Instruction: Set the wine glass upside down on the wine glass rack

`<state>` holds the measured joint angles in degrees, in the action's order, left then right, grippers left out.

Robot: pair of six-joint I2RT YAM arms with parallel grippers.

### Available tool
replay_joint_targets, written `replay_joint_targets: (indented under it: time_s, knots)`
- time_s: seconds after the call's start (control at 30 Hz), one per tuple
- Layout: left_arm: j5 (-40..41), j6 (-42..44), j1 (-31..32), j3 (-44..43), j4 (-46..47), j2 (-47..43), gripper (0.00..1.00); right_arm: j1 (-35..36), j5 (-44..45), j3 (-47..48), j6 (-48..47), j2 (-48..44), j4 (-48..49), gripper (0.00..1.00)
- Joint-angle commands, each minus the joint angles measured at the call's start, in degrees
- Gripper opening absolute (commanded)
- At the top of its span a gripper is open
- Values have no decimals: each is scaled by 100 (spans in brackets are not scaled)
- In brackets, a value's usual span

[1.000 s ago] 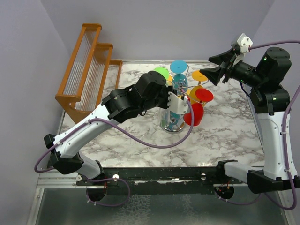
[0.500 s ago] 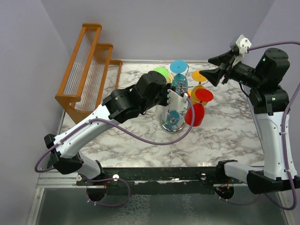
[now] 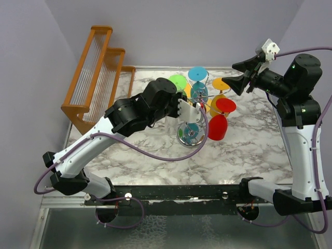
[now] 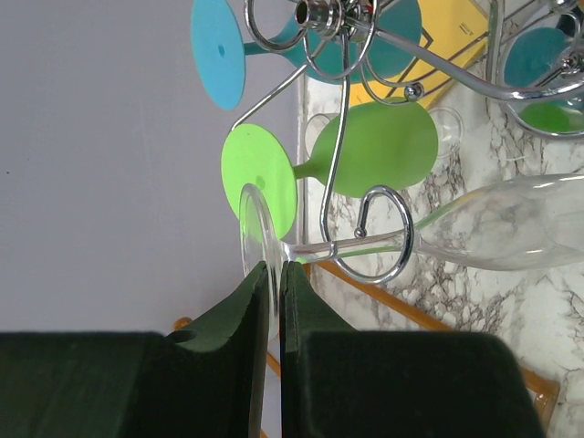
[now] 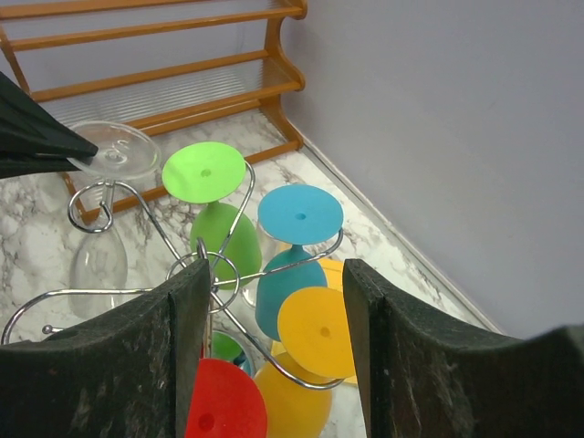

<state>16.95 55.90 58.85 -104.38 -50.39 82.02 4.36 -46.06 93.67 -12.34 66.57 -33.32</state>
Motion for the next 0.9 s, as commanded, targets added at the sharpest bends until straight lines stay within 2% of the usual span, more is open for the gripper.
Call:
replay_joint_targets:
  time_s: [0.0,0.3,0.63,0.87]
  knots:
    - [-332,-52,-23,-256,-149,-293,0,-58,84,-45,-49,-100,-34,60]
    - [-781,-90,-23,-182,-134,-327,0,-89,45,-93,-32,-117,-8,60]
    - [-762,-195,-23,146,272,-262,0,-102,35,-127,-45,-159,9,60]
    - [-858,-169,-23,397,310,-270,7,-110,17,-160,-49,-170,27,60]
